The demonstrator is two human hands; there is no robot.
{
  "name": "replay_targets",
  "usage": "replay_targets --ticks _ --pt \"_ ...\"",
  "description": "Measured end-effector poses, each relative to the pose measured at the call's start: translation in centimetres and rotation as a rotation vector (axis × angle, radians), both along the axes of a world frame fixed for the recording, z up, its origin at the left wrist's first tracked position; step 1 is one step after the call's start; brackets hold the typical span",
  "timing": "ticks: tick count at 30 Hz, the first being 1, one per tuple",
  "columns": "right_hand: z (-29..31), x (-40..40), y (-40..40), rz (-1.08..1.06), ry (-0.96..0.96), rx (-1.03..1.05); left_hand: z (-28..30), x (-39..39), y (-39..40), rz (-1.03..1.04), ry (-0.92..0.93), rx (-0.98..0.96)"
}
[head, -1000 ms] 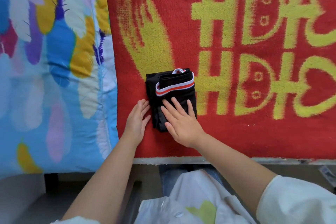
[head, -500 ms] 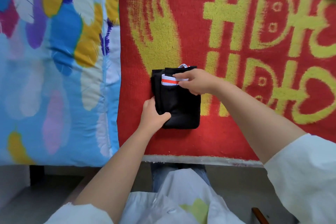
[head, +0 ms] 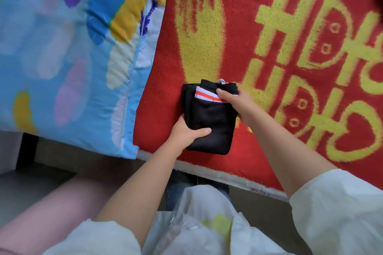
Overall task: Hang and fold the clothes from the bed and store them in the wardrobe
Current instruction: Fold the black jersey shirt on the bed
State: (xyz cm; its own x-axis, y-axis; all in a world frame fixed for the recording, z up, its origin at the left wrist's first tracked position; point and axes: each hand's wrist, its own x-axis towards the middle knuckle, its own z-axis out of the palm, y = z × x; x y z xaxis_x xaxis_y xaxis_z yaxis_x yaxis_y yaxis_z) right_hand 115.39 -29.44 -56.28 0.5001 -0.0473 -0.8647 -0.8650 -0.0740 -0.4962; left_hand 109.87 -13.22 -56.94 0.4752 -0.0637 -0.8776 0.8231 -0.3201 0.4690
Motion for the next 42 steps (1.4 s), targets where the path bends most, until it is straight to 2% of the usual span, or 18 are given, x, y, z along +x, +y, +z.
replay_targets --ticks 3,7,11,15,21,26,30,32,35,39,42 --pt "2.5 -2.1 0.0 0.059 -0.002 0.128 2.0 -2.6 1.5 0.044 -0.004 -0.071" --pt "6.3 -3.1 2.1 0.139 -0.107 0.274 5.6 -4.3 4.0 0.141 -0.070 -0.080" --pt "11.2 -4.5 7.1 0.216 -0.226 0.380 11.4 -8.2 7.2 0.371 -0.131 -0.045" --pt "15.1 -7.6 12.9 0.335 -0.309 0.345 17.6 -13.9 9.9 0.630 -0.174 -0.037" --pt "22.9 -18.9 22.0 0.681 -0.562 0.315 27.2 -28.5 13.4 0.783 -0.273 -0.086" --pt "29.0 -30.8 23.9 0.974 -0.710 0.335 32.3 -42.9 11.6 0.895 -0.427 -0.080" --pt "34.7 -41.4 23.7 1.149 -0.651 0.549 37.0 -54.8 8.9 1.002 -0.610 0.011" --pt "37.9 -47.7 23.0 1.253 -0.566 0.730 39.7 -61.7 6.9 1.115 -0.722 0.110" --pt "41.3 -53.4 23.0 1.393 -0.415 1.030 42.5 -68.0 5.2 1.266 -0.806 0.181" --pt "45.2 -60.4 24.6 1.486 -0.398 1.148 45.5 -74.3 4.3 1.414 -0.948 0.263" --pt "47.3 -66.3 26.9 1.444 -0.431 1.208 47.4 -79.1 5.5 1.491 -0.999 0.344"
